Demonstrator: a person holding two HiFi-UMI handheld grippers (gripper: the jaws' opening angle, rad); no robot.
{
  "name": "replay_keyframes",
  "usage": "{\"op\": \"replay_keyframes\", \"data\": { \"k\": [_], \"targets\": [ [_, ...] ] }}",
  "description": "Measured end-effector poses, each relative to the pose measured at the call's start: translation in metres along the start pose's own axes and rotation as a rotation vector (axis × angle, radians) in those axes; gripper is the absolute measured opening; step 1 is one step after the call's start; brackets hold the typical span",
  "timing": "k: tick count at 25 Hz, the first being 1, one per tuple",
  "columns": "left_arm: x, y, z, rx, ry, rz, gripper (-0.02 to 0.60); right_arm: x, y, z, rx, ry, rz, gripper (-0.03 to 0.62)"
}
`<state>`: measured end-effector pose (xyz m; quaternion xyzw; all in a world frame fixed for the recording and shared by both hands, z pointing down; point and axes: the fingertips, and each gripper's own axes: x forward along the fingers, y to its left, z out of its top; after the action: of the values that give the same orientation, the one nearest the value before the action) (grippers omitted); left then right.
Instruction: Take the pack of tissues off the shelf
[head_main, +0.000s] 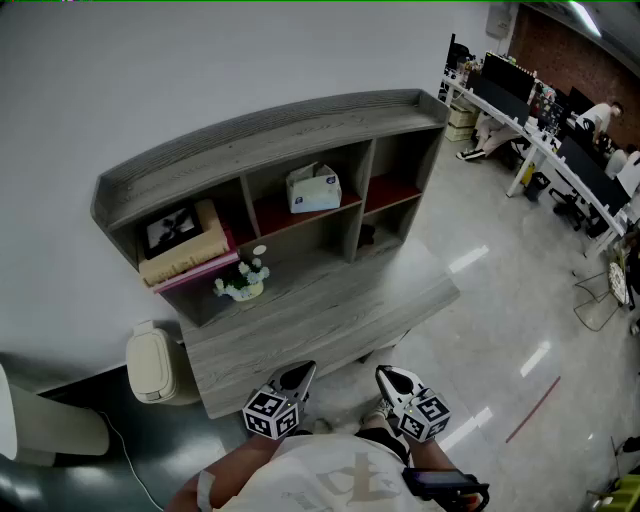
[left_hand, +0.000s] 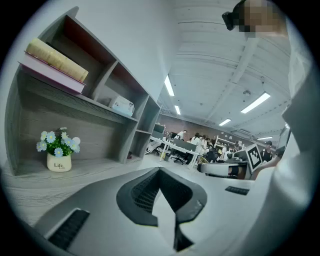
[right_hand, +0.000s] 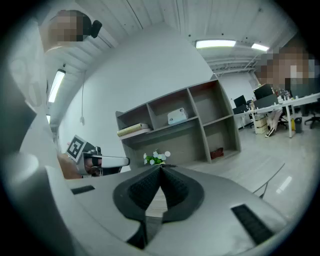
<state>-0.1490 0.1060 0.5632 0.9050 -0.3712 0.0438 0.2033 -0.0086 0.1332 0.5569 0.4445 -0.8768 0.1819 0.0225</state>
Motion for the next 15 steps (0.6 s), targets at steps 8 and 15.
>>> {"op": "replay_keyframes", "data": {
  "k": [8, 15],
  "targets": [
    [-0.005, 0.000, -0.002, -0.003, -0.001, -0.003, 0.012, -0.001, 0.004, -0.001, -0.011, 0.007, -0.005, 0.003],
    [-0.011, 0.011, 0.002, -0.011, -0.012, 0.018, 0.012, 0.011, 0.007, 0.006, 0.006, -0.008, 0.005, 0.005]
  ]
}}
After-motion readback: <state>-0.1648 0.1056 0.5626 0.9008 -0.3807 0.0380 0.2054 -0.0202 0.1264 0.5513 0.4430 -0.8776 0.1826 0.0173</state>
